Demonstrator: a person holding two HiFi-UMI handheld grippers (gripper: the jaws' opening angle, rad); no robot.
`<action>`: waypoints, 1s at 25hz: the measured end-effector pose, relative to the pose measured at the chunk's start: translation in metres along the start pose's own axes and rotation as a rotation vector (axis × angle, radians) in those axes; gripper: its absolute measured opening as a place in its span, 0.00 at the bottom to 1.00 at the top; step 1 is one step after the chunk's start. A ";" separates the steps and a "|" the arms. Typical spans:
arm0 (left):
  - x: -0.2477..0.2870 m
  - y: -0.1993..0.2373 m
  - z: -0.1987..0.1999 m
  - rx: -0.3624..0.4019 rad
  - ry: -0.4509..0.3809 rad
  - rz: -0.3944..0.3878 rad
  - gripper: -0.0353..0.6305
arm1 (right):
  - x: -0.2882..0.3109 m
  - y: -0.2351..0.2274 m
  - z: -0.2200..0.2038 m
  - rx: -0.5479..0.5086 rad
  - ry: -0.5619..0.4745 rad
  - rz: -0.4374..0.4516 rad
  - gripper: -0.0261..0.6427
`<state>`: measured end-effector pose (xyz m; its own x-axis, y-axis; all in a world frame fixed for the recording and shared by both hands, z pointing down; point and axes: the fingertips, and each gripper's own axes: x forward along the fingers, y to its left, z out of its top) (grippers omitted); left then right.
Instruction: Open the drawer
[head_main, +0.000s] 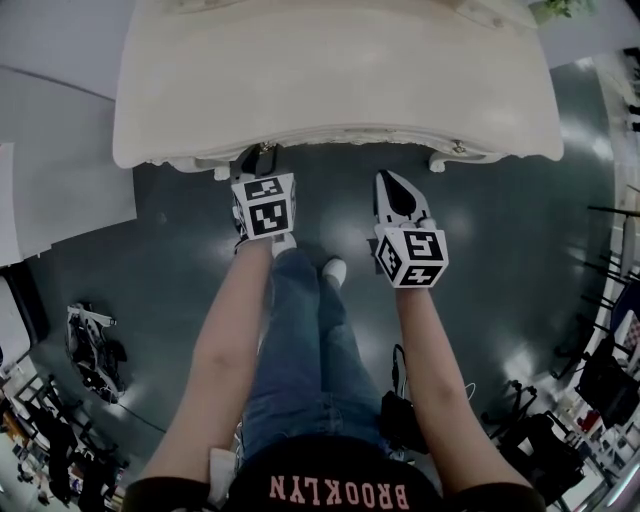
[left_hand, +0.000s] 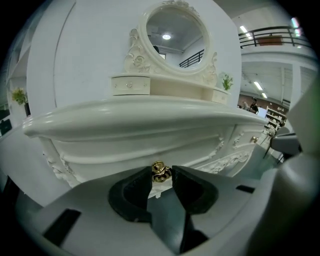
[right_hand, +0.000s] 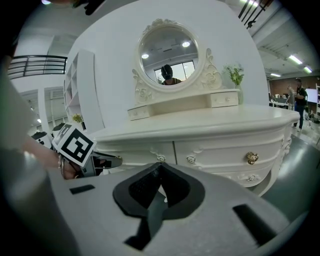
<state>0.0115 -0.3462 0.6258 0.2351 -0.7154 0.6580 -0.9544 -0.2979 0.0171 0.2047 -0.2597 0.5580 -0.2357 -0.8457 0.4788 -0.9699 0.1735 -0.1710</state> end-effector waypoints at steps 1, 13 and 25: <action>0.001 0.001 0.000 0.001 -0.001 0.002 0.23 | 0.000 0.000 0.000 0.001 0.001 0.001 0.03; -0.006 -0.005 0.000 -0.043 0.001 -0.041 0.22 | -0.016 -0.002 -0.008 -0.001 -0.007 0.000 0.03; -0.029 -0.013 -0.031 -0.032 -0.002 -0.022 0.22 | -0.032 0.001 -0.027 -0.017 -0.005 0.052 0.03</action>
<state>0.0113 -0.3017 0.6296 0.2568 -0.7103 0.6554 -0.9544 -0.2932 0.0561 0.2092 -0.2191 0.5653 -0.2858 -0.8376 0.4655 -0.9572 0.2259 -0.1811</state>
